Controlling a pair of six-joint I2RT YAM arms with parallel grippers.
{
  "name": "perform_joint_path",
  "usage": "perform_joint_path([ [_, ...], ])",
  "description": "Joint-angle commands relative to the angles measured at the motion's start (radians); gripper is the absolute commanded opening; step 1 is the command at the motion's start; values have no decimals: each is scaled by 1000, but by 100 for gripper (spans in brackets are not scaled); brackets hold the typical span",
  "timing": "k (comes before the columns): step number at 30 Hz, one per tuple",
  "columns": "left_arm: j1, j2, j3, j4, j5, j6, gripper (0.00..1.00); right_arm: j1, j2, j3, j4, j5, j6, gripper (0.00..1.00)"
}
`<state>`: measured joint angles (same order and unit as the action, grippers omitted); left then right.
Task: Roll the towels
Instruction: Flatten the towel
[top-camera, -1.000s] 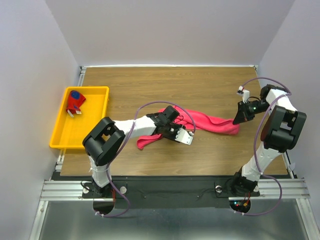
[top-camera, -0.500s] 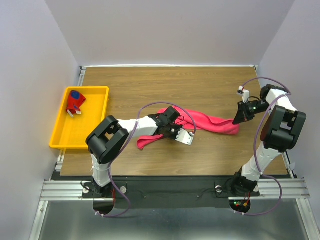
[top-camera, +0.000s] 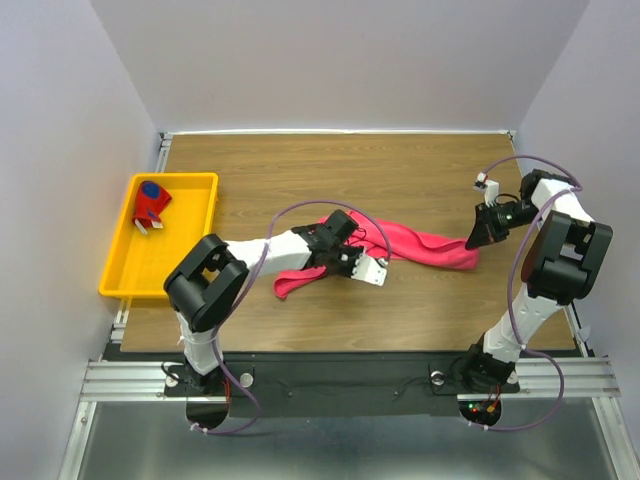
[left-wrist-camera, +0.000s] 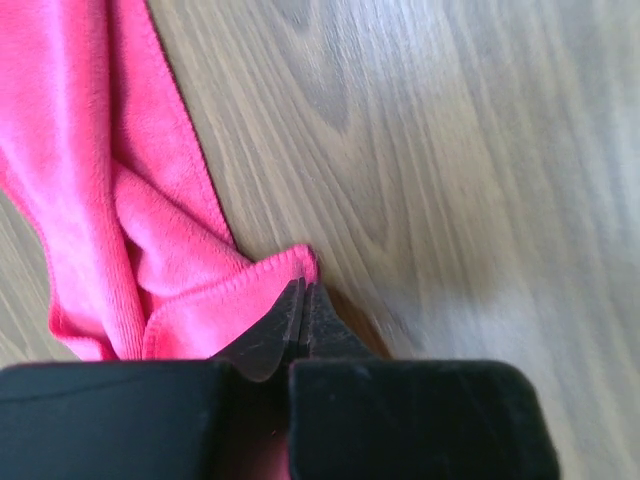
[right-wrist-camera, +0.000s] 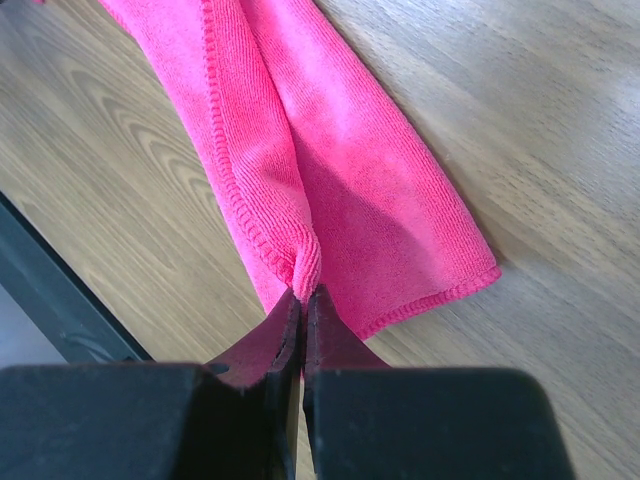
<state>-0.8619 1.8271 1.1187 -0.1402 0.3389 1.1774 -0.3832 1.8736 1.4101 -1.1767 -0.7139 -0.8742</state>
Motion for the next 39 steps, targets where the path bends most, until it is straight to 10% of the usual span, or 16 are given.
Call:
perform_joint_path([
  [1, 50, -143, 73, -61, 86, -145, 0, -2, -25, 29, 15, -6, 10, 0],
  [9, 316, -265, 227, -160, 241, -455, 0, -6, -27, 151, 5, -28, 69, 1],
  [18, 87, -198, 92, -205, -49, -171, 46, -5, -11, 133, -6, -24, 69, 1],
  [39, -40, 109, 216, -179, -107, -42, 50, -5, -7, 79, -1, -7, 30, 1],
])
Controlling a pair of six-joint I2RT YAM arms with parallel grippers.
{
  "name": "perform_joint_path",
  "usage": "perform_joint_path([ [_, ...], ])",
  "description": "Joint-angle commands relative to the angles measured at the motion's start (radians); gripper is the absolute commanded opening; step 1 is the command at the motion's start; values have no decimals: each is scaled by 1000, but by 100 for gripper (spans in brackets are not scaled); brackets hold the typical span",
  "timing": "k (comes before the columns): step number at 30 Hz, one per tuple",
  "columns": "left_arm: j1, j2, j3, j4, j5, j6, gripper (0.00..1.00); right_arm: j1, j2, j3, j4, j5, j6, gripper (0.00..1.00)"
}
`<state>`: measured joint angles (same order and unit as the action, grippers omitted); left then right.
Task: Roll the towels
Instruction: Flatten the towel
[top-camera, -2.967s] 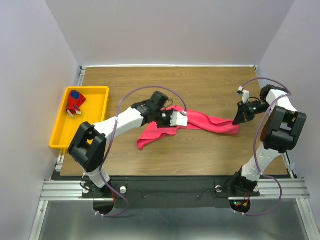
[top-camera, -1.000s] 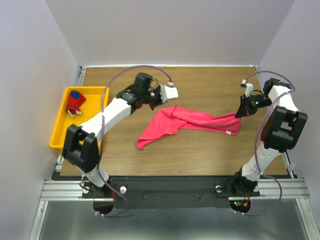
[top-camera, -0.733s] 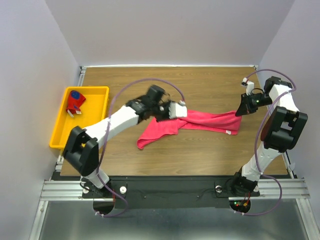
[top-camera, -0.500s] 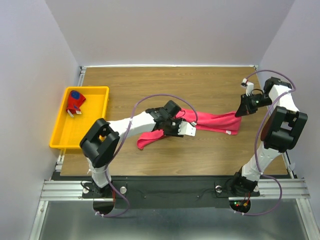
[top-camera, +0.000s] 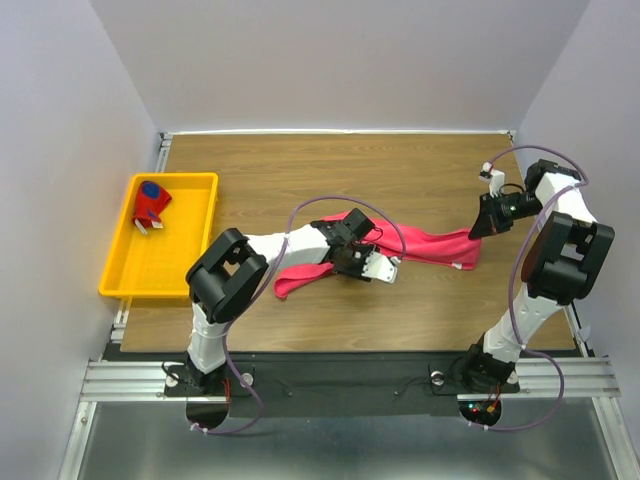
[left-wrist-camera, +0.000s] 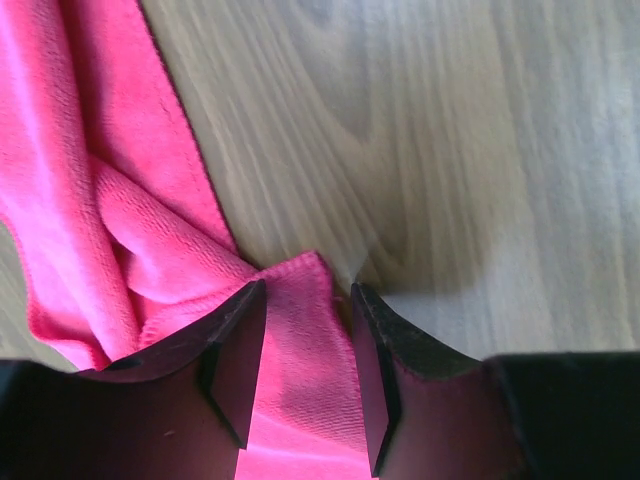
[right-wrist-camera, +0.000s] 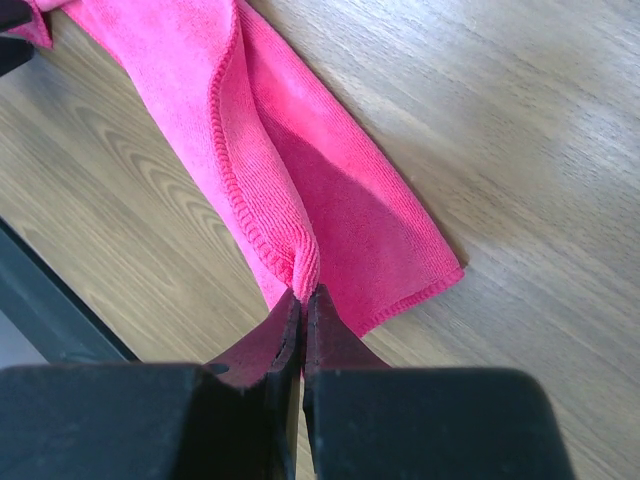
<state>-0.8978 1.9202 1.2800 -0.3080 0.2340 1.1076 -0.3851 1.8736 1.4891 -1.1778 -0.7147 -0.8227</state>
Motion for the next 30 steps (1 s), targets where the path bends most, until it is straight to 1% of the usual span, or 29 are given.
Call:
perform_joint_path([
  [1, -4, 22, 58, -10, -5, 29, 50, -5, -5, -1, 0, -6, -21, 1],
  [3, -3, 45, 67, -9, -9, 35, 49, -5, -5, -1, 0, -5, -24, 0],
  [6, 0, 71, 76, -23, -12, 47, 42, -5, -10, -1, 0, 0, -24, 1],
  [8, 6, 86, 90, -51, 4, 52, 32, -5, -11, -3, 1, 3, -27, 1],
  [9, 8, 88, 91, -57, 10, 57, 24, -5, -14, -4, 1, 6, -27, 1],
  [10, 11, 89, 91, -62, 17, 57, 18, -5, -16, -4, 1, 8, -29, 1],
  [11, 14, 85, 87, -59, 19, 57, 6, -5, -14, -4, 1, 9, -27, 0],
  [12, 17, 82, 84, -57, 24, 55, 3, -5, -13, -3, 1, 8, -27, 1],
  [16, 20, 21, 73, -49, 39, 43, 0, -5, -13, 0, 1, 4, -26, 1],
  [19, 28, -32, 93, -72, 70, 18, 0, -5, -13, 7, 0, 9, -23, 1],
  [21, 51, -98, 128, -106, 111, -20, 0, -5, -17, 17, 0, 9, -16, 1],
  [22, 65, -124, 142, -115, 158, -43, 0, -6, -22, 23, 0, 9, -12, 1],
  [23, 82, -177, 166, -129, 186, -92, 0, -5, -28, 37, 0, 6, -4, 1],
  [25, 126, -228, 185, -128, 226, -152, 0, -6, -31, 57, -2, 0, 7, 1],
  [26, 176, -272, 202, -128, 255, -187, 0, -9, -33, 66, -2, -2, 17, 1],
  [28, 233, -308, 216, -122, 272, -271, 0, -11, -33, 101, -2, -5, 30, 1],
  [29, 299, -337, 226, -120, 277, -296, 0, -14, -33, 115, 0, -5, 43, 1],
  [30, 331, -352, 229, -117, 290, -333, 0, -15, -33, 131, 0, -6, 49, 1],
])
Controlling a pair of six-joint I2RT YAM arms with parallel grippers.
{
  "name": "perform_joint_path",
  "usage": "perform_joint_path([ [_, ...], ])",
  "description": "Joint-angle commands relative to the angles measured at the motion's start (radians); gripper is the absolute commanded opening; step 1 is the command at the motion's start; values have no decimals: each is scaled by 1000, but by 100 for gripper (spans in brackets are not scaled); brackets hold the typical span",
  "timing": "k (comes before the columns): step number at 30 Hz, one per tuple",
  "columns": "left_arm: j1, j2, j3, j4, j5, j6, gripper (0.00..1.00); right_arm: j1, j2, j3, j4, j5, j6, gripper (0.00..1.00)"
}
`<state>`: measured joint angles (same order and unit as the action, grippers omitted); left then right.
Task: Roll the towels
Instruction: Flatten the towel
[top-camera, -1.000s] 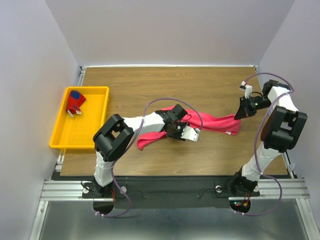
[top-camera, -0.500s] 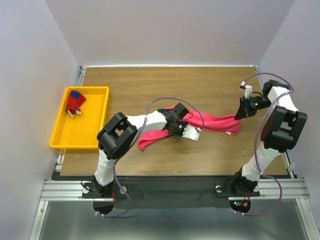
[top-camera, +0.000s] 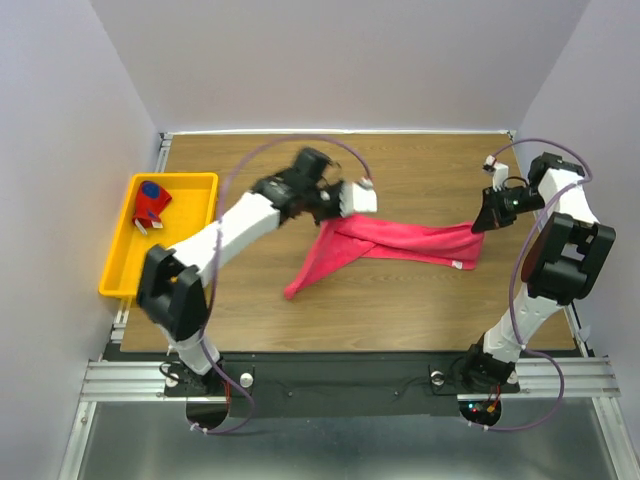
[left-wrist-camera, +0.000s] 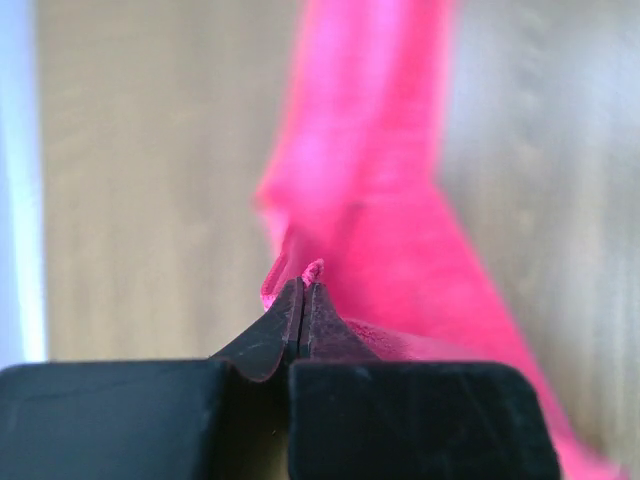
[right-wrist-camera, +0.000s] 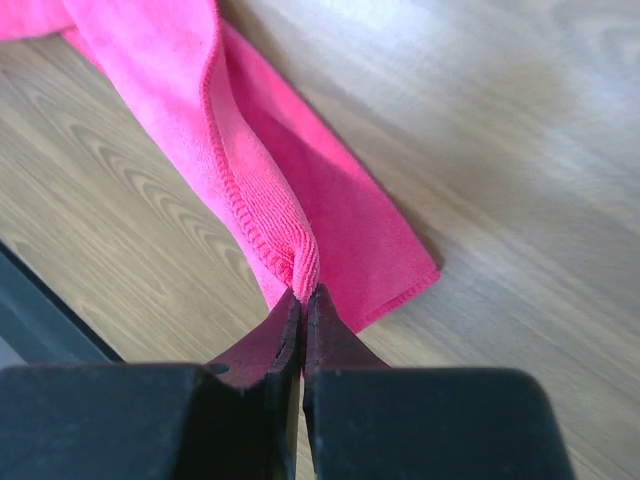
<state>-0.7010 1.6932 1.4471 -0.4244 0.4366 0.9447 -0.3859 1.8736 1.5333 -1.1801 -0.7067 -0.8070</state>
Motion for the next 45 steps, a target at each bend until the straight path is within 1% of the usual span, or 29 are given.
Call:
perform_joint_path([
  [1, 171, -141, 59, 6, 100, -188, 0, -16, -33, 100, 2, -14, 41, 1],
  [2, 201, -170, 52, 15, 108, -204, 0, -25, -33, 134, 4, -22, 58, 1],
  [3, 260, -187, 44, 39, 113, -221, 0, -28, -33, 149, 2, -25, 68, 0],
  [4, 287, -200, 38, 48, 123, -248, 0, -30, -33, 168, 2, -27, 75, 1],
  [5, 340, -228, 27, 71, 137, -271, 0, -33, -36, 195, 0, -28, 89, 1],
  [8, 397, -279, 12, 62, 194, -305, 0, -33, -54, 206, -3, -31, 98, 1],
  [10, 408, -306, -16, 49, 206, -300, 0, -33, -65, 188, -13, -31, 85, 1],
  [13, 410, -372, -123, 41, 234, -281, 0, -31, -73, 124, -56, -36, 13, 1],
  [15, 410, -409, -206, 38, 240, -270, 0, -28, -80, 87, -72, -39, -6, 1],
  [18, 410, -432, -303, 39, 243, -265, 0, -12, -90, -31, -55, -39, -24, 1],
  [21, 410, -435, -368, 52, 235, -267, 0, 4, -83, -62, -26, -36, -17, 0],
  [24, 420, -434, -358, 73, 231, -284, 0, 4, -67, -7, -24, -42, 12, 1],
  [25, 422, -431, -341, 73, 235, -300, 0, 4, -70, 46, -26, -45, 34, 1],
  [29, 432, -426, -223, 61, 234, -345, 0, -2, -86, 168, -30, -53, 84, 1],
  [30, 437, -429, -184, 58, 229, -353, 0, -7, -99, 224, -30, -54, 107, 1],
  [33, 459, -457, -142, 50, 232, -380, 0, -27, -140, 289, -32, -50, 132, 0],
  [37, 471, -526, -165, 26, 237, -391, 0, -57, -224, 281, -44, -37, 120, 1],
  [40, 474, -611, -221, 22, 232, -417, 0, -88, -312, 243, -61, -25, 78, 1],
  [41, 475, -663, -249, 21, 234, -422, 0, -106, -338, 213, -70, -16, 54, 1],
  [45, 475, -792, -304, 52, 202, -515, 0, -169, -442, 162, -92, -8, 6, 0],
])
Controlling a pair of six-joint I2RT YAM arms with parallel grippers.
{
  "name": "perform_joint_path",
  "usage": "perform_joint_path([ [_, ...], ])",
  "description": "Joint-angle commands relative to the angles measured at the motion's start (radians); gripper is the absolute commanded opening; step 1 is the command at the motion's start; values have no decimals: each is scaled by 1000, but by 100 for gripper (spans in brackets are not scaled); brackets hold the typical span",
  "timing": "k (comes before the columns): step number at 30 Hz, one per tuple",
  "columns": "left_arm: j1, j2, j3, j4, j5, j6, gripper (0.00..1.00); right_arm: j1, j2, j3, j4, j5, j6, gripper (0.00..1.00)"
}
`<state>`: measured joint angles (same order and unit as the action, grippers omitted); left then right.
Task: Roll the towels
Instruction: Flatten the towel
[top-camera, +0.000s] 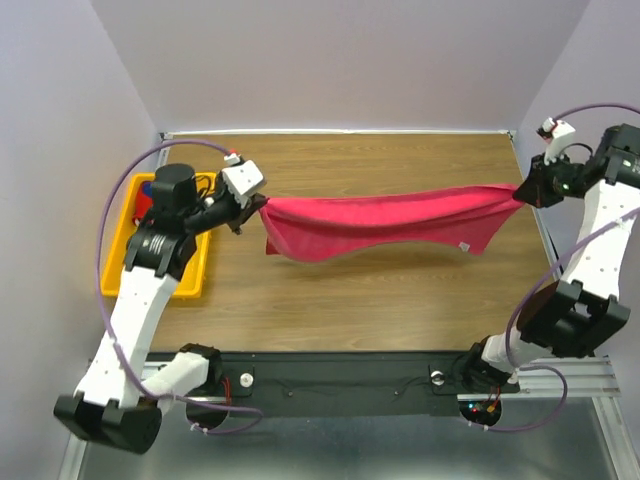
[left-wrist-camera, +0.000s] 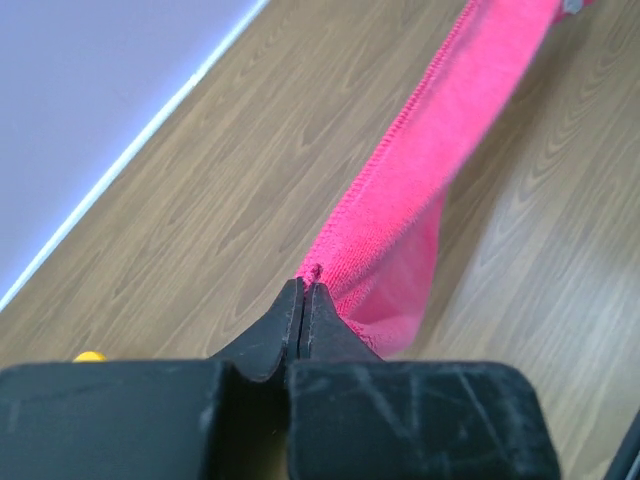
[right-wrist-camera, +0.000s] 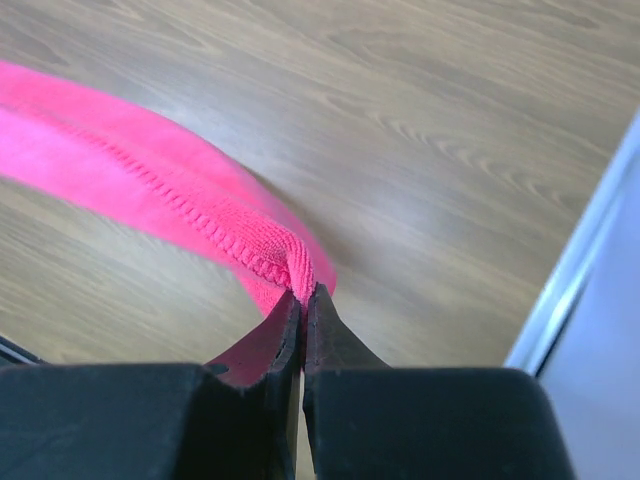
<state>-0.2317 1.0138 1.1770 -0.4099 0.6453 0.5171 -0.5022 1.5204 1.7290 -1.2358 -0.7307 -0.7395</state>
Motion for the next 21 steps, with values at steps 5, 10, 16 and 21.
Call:
perform_joint_path([
  [5, 6, -192, -63, 46, -44, -195, 0, -65, -173, -66, -56, 42, -104, 1],
  [10, 8, -115, -128, 88, -134, -223, 0, -65, -68, -95, -56, 21, -109, 1],
  [16, 8, 63, -207, 301, -148, -197, 0, 54, 145, -140, 42, 22, -72, 1],
  [21, 26, 265, -234, 531, -116, -106, 0, 137, 332, -71, 162, -12, 41, 0],
])
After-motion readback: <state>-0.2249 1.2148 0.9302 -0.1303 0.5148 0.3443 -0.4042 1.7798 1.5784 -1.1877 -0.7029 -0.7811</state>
